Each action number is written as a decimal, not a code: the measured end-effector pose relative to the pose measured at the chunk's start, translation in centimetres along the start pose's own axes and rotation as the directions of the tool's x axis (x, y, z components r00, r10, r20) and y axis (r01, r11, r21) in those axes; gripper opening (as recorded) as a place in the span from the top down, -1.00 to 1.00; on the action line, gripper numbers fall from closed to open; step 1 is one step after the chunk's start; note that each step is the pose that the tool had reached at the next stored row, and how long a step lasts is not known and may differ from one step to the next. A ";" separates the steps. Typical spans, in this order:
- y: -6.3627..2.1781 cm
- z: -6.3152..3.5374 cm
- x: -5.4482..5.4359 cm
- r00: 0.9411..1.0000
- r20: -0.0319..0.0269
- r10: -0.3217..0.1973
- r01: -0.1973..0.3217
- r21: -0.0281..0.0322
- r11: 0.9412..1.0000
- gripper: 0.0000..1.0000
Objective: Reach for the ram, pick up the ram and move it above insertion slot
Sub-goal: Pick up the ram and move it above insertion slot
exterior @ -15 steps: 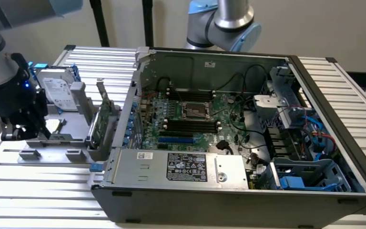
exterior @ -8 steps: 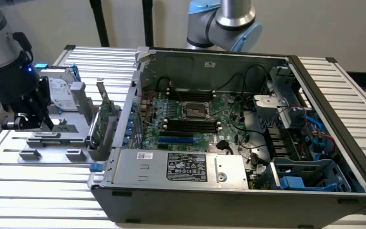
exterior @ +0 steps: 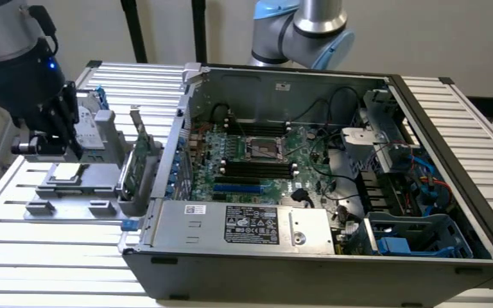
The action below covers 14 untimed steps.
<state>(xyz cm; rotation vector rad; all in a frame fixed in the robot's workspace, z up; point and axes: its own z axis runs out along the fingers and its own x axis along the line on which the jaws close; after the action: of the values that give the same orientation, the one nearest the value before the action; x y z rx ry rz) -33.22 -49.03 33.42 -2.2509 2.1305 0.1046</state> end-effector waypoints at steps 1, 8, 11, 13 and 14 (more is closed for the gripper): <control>-0.39 -0.46 0.0 1.000 0.001 0.000 0.000 -0.001 1.000 0.73; -3.26 -3.72 -0.1 1.000 0.005 -0.002 0.003 -0.004 1.000 0.73; -4.60 -5.05 -0.1 1.000 0.007 -0.003 0.003 -0.007 1.000 0.73; -5.48 -5.84 -0.1 1.000 0.009 -0.003 0.003 -0.009 1.000 0.73; -5.93 -6.14 -0.1 1.000 0.009 -0.003 0.003 -0.009 1.000 0.73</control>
<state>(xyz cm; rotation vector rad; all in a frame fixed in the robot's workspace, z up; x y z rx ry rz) -27.17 -49.03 39.45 -2.2544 2.1260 0.1252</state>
